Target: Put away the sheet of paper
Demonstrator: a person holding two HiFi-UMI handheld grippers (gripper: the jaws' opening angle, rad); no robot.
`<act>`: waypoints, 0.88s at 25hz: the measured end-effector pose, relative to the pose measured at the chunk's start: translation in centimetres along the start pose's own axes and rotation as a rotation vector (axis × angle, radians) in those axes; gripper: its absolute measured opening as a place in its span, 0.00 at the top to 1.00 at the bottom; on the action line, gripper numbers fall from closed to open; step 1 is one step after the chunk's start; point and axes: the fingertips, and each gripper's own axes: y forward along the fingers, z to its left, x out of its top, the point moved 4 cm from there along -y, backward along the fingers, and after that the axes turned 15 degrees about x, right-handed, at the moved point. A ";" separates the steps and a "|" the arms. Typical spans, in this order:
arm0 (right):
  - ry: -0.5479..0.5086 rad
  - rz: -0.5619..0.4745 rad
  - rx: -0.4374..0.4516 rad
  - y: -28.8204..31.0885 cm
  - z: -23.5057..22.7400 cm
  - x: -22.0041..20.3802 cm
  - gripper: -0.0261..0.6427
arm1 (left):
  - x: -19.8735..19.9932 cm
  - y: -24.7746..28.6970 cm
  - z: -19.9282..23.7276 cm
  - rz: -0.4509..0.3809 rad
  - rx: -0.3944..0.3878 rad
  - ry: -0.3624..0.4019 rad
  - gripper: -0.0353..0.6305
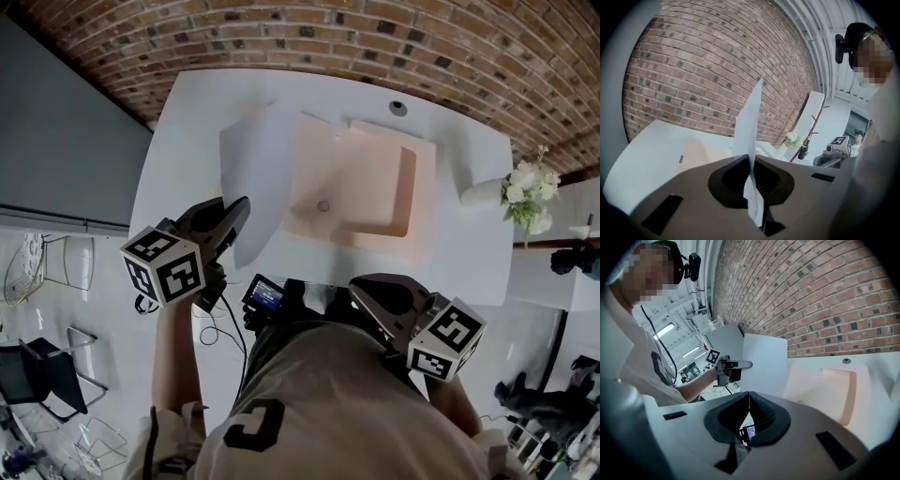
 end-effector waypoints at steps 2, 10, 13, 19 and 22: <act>0.004 0.003 0.005 0.0 -0.1 -0.2 0.93 | -0.2 0.3 0.1 0.004 0.005 -0.004 0.93; 0.005 0.019 0.016 0.4 -0.4 -0.3 0.93 | 0.5 0.8 0.3 0.005 -0.023 -0.008 0.93; 0.004 0.024 0.014 0.7 -0.5 -0.2 0.93 | 1.1 1.0 0.3 0.008 -0.064 -0.034 0.93; 0.007 0.031 0.011 1.1 -0.8 0.0 0.93 | 2.1 1.7 0.6 0.041 -0.123 -0.062 0.93; 0.013 0.035 0.013 1.4 -1.1 0.1 0.93 | 2.1 2.2 1.0 0.067 -0.165 -0.103 0.93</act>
